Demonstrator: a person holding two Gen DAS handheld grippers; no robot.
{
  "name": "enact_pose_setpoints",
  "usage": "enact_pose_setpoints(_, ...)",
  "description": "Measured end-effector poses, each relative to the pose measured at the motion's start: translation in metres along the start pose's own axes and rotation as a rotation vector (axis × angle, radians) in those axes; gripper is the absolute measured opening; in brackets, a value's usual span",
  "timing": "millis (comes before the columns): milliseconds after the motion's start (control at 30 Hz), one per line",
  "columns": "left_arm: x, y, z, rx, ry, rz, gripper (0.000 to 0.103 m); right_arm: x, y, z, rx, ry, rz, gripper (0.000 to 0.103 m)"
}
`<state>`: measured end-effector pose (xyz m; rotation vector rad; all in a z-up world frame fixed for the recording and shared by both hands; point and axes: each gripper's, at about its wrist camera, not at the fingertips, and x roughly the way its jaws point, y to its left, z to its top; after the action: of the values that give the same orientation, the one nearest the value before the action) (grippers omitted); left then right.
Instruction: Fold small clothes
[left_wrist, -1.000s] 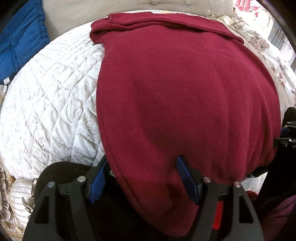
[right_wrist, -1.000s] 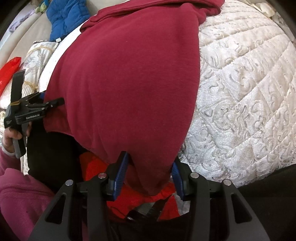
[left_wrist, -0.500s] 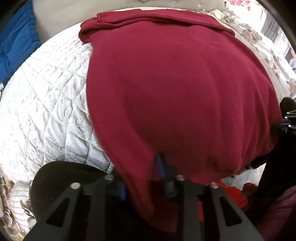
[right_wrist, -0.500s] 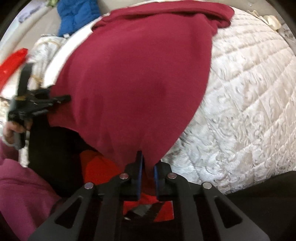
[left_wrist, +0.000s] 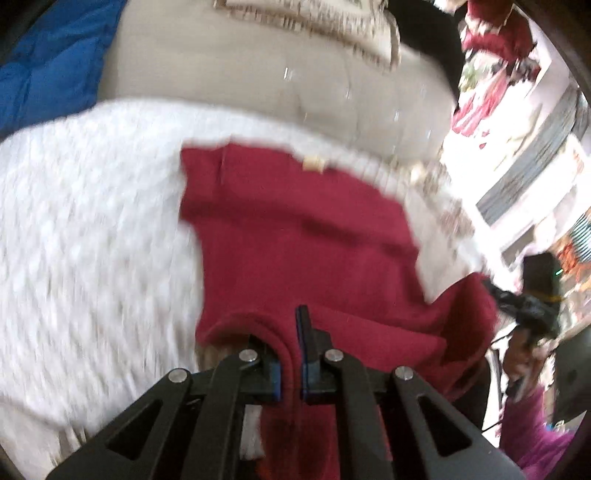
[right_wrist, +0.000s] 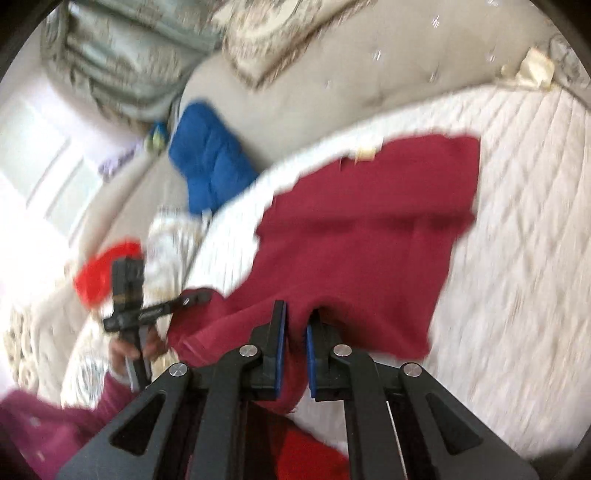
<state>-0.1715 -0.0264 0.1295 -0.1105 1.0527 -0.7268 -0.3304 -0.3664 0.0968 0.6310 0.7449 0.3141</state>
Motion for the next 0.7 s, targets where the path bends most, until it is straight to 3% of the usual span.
enact_pose_setpoints(100,0.014,0.006,0.045,-0.024,-0.045,0.011,0.007,0.006,-0.014,0.037,0.049,-0.07,-0.019,0.0)
enact_pose_setpoints(233,0.067,0.03,0.095,-0.098,-0.035,0.034,0.007,0.033,-0.049,0.09,0.138,-0.117,-0.073,0.0)
enact_pose_setpoints(367,0.114,0.064,0.117,-0.199,0.005,0.033,0.008,0.074,-0.086,0.127,0.191,-0.123,-0.17,0.0)
enact_pose_setpoints(433,0.119,0.066,0.12,-0.186,0.012,0.011,0.015,0.074,-0.097,0.135,0.174,-0.132,-0.271,0.015)
enact_pose_setpoints(500,0.111,0.064,0.122,-0.141,-0.009,0.016,0.036,0.056,-0.099,0.134,0.143,-0.195,-0.259,0.016)
enact_pose_setpoints(533,0.106,0.063,0.122,-0.126,-0.021,0.015,0.042,0.044,-0.099,0.132,0.136,-0.219,-0.24,0.016)
enact_pose_setpoints(600,0.09,0.067,0.122,-0.128,-0.068,0.031,0.068,0.031,-0.095,0.121,0.112,-0.206,-0.237,0.016)
enact_pose_setpoints(700,0.066,0.075,0.118,-0.131,-0.177,0.093,0.076,0.034,-0.077,0.095,-0.014,-0.106,-0.241,0.013)
